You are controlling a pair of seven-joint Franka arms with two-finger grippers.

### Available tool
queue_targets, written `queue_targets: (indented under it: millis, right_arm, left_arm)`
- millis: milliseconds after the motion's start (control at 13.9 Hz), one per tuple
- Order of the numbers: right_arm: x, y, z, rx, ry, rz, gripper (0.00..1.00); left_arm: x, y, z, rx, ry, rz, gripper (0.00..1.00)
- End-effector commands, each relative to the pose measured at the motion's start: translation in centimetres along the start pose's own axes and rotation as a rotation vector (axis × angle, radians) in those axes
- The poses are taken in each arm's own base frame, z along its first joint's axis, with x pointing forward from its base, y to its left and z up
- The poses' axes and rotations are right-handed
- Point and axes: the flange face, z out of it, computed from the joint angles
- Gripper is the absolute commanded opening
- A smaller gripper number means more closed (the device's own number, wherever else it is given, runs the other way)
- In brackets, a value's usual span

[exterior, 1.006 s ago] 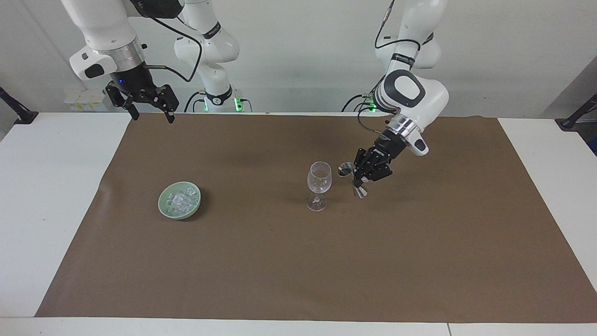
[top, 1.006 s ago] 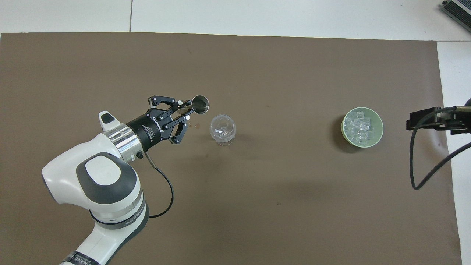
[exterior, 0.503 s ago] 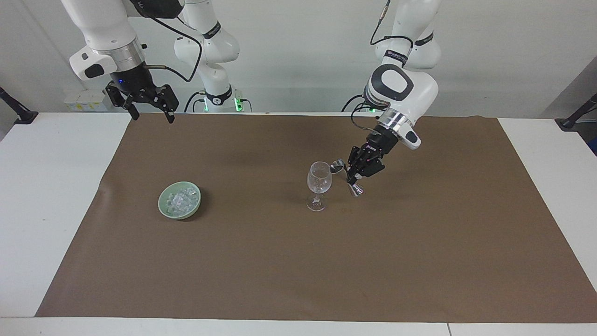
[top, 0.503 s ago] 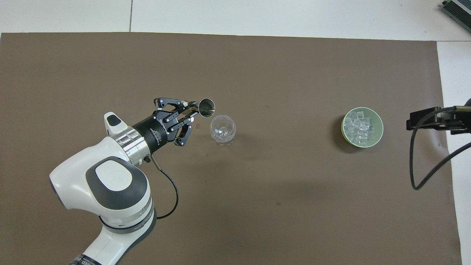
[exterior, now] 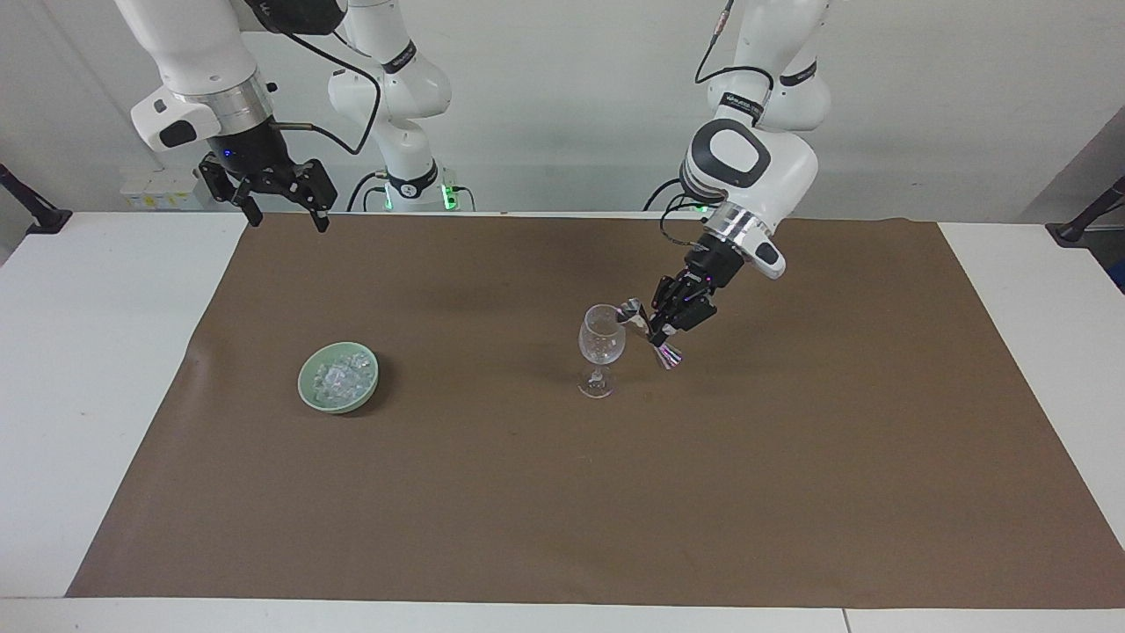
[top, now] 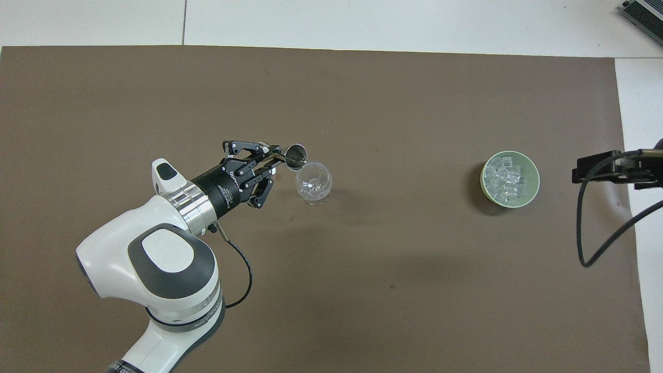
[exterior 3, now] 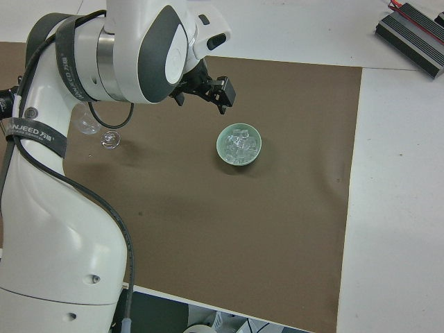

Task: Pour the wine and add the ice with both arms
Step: 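Position the jigger over the wine glass with the left gripper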

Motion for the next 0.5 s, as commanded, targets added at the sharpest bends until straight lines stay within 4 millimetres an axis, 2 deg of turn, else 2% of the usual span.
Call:
queue_targets:
  millis: [0, 431]
  right_arm:
    - [-0.61, 0.16, -0.11, 0.018, 0.003, -0.021, 1.0]
    - [-0.61, 0.16, -0.11, 0.018, 0.003, -0.021, 1.0]
  left_arm:
    - [-0.35, -0.2, -0.08, -0.007, 0.023, 0.045, 0.0]
    - [-0.74, -1.13, -0.22, 0.006, 0.026, 0.104, 0.0]
